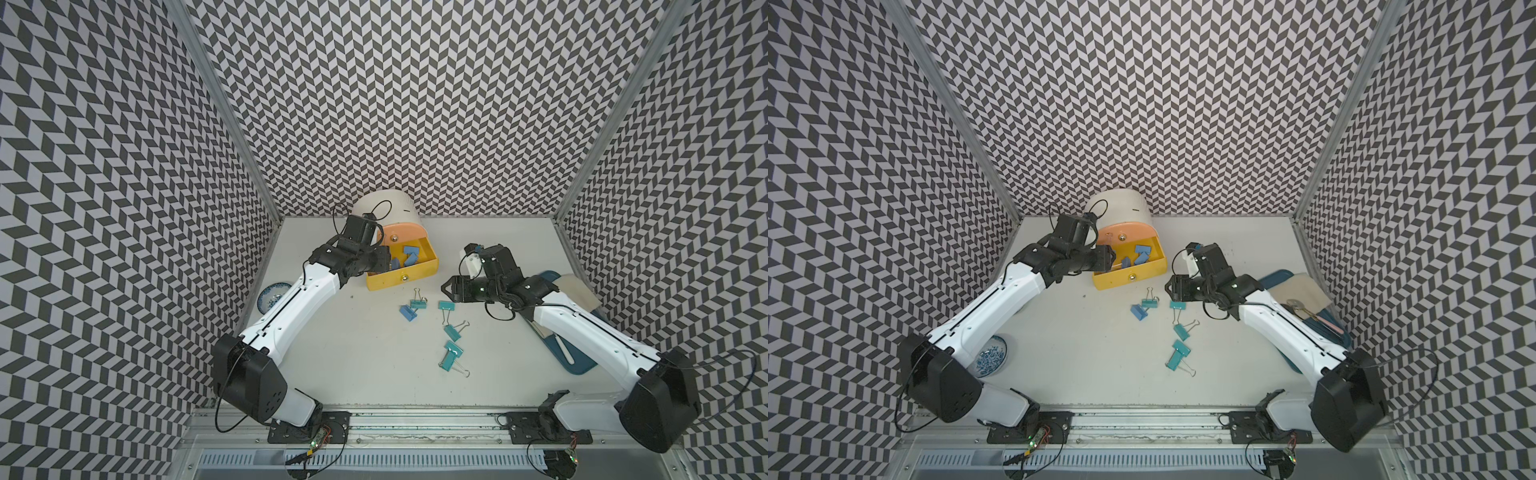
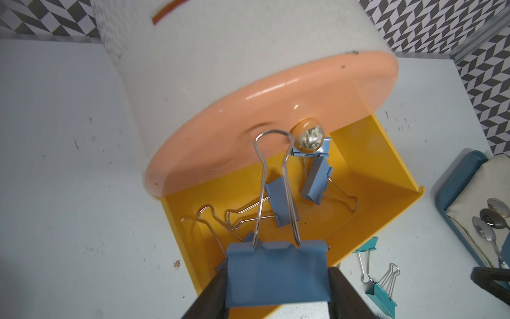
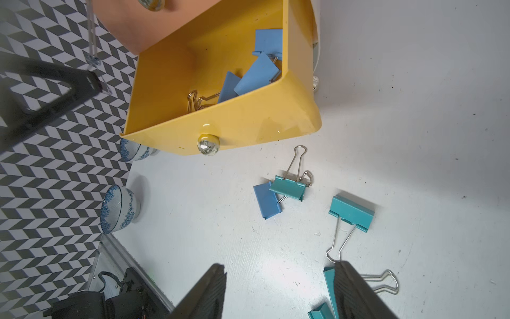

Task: Put the binder clips in the drawer according to color
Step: Place the binder clip in the drawer.

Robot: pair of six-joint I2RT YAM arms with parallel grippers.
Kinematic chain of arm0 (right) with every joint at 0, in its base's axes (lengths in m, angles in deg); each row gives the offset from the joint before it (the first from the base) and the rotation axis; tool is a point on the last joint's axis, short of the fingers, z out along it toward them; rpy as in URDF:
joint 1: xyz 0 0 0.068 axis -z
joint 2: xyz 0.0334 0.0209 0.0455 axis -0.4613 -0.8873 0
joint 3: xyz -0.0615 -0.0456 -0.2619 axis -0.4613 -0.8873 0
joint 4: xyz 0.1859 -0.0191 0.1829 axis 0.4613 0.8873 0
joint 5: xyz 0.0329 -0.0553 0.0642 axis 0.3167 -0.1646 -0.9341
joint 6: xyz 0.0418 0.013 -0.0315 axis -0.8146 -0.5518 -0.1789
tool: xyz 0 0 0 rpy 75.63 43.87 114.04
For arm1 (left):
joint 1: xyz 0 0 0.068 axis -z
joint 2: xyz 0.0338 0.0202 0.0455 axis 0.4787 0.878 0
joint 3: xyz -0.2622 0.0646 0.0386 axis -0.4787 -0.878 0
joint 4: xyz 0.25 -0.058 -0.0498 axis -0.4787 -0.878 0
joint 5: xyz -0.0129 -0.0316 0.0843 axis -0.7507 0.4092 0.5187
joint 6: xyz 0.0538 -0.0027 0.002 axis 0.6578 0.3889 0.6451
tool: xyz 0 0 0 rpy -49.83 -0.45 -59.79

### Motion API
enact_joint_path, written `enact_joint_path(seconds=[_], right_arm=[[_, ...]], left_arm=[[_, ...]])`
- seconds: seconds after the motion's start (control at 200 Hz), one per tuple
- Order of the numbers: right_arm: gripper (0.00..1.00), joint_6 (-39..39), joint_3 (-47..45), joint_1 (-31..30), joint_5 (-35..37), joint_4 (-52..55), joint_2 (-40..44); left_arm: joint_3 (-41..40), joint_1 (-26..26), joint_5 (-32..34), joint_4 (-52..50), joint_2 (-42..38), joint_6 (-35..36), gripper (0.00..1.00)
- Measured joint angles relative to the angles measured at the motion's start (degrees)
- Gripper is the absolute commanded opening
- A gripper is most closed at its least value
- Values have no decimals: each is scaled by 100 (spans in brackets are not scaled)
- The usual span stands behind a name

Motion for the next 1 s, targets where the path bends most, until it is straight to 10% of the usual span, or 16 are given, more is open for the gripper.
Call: enact_joint_path(seconds=[1.001], right_arm=[[51, -42, 52, -935, 151, -348, -487]], left_arm=[[-1034, -542, -476, -35, -1631, -599, 56]])
